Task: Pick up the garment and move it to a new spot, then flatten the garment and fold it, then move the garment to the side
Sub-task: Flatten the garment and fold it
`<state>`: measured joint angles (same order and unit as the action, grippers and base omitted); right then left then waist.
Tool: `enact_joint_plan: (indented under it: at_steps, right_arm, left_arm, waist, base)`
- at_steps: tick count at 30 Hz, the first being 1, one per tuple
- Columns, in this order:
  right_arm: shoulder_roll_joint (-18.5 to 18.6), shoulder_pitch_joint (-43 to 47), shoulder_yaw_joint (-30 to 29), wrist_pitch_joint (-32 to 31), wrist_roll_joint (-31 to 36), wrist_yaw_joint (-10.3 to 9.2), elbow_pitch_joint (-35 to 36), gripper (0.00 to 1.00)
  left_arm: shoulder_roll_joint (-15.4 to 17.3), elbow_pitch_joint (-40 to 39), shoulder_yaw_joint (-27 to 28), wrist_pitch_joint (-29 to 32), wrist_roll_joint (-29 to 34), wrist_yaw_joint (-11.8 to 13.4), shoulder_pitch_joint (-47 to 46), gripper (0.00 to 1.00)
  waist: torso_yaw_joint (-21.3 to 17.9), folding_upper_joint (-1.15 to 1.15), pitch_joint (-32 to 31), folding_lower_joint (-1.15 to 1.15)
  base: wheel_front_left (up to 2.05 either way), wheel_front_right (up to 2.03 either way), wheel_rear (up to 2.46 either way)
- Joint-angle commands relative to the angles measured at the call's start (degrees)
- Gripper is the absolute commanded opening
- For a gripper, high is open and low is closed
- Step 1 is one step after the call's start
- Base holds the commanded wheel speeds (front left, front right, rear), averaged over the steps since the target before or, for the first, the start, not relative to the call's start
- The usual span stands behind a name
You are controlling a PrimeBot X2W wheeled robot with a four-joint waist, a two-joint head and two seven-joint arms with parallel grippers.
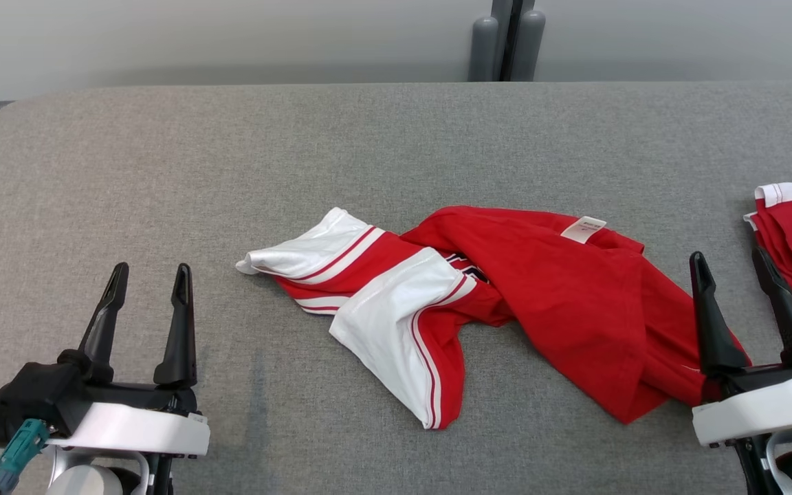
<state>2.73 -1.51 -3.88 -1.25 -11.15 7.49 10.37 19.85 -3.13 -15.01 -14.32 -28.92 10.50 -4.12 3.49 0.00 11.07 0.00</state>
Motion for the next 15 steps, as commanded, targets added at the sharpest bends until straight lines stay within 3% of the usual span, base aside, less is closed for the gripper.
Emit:
enact_joint_plan:
  at_steps: [1,7,15]
  right_arm:
    - [0.34,-0.83,-0.37,-0.18,-0.22,0.02,-0.37,1.00]
    - [0.34,-2.91,0.79,-1.60,-0.21,0.02,-5.74,1.00]
    - [0.73,-6.75,1.81,-0.45,-2.09,0.02,-19.53,1.00]
  left_arm:
    - [0.43,-0.25,-0.01,-0.18,-0.38,0.14,-1.08,1.00]
    - [0.15,-0.36,-0.36,-0.27,-0.22,-0.53,-2.43,1.00]
    - [-0.70,0.59,-0.44,-0.50,0.01,-1.44,-3.94,1.00]
  waist:
    - [0.27,0.00,0.36,0.00]
    - [1.69,0.00,2.39,0.00]
    - [3.22,0.00,5.69,0.00]
  base:
    - [0.00,0.00,0.00]
    - [0.00,0.00,0.00]
    - [0.00,0.00,0.00]
